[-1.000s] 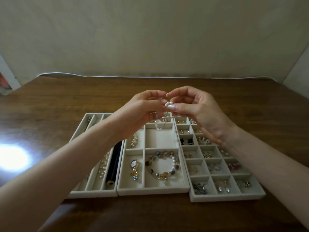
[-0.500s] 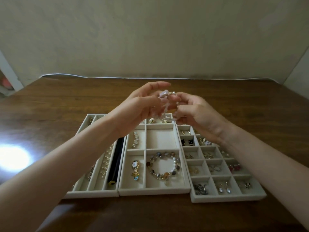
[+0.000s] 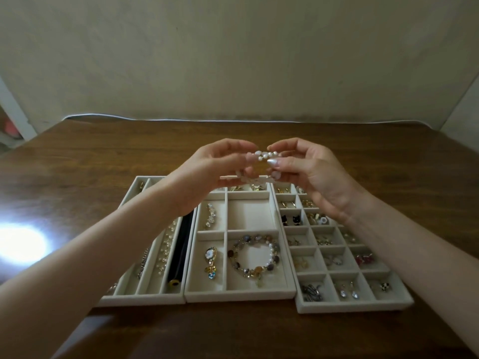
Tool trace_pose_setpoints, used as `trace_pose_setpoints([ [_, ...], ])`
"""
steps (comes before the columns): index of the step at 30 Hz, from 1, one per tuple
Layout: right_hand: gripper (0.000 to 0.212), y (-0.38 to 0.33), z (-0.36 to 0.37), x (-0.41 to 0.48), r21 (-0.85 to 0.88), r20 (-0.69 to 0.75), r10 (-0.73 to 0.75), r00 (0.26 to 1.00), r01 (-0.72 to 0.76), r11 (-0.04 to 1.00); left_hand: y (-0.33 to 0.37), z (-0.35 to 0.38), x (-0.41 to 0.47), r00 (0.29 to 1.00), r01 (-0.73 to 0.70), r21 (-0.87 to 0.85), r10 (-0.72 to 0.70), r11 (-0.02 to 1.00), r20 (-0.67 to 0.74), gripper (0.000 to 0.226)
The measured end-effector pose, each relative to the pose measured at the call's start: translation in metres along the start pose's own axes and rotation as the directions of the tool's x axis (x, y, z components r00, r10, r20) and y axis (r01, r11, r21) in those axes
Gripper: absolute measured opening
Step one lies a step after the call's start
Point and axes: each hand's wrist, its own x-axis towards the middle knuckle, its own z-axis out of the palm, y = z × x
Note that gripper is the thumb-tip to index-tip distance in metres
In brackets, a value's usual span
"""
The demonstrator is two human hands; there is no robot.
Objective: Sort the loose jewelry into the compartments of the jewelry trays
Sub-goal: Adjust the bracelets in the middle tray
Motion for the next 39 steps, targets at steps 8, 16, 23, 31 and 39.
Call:
trace_pose_setpoints([
  [8,0.015,-0.006,0.007,0.001,-0.218,0.033,-0.114,0.993,0.119,0.969,-0.002,0.011,0.0,0.996,-0.058,0.279,0.073,0.958,-0.042,0.022],
  [16,0.02,-0.01,-0.004,0.005,-0.176,0.037,-0.041,0.998,0.047,0.983,-0.003,0.002,0.006,0.989,0.143,-0.135,-0.136,0.98,0.059,0.024],
  [23,0.016,-0.007,-0.005,0.005,-0.088,0.042,-0.003,0.999,0.006,0.996,-0.004,0.002,0.006,0.984,0.177,-0.17,-0.173,0.969,0.039,0.03],
  [31,0.02,-0.008,-0.009,0.004,-0.056,0.065,0.01,0.998,-0.006,0.998,-0.003,0.003,0.003,0.993,0.118,0.042,-0.119,0.992,0.026,0.012],
  [39,0.018,-0.009,-0.004,0.006,-0.212,0.117,-0.034,0.993,0.059,0.976,-0.001,0.007,0.002,0.99,0.086,0.233,-0.109,0.969,0.086,0.035],
])
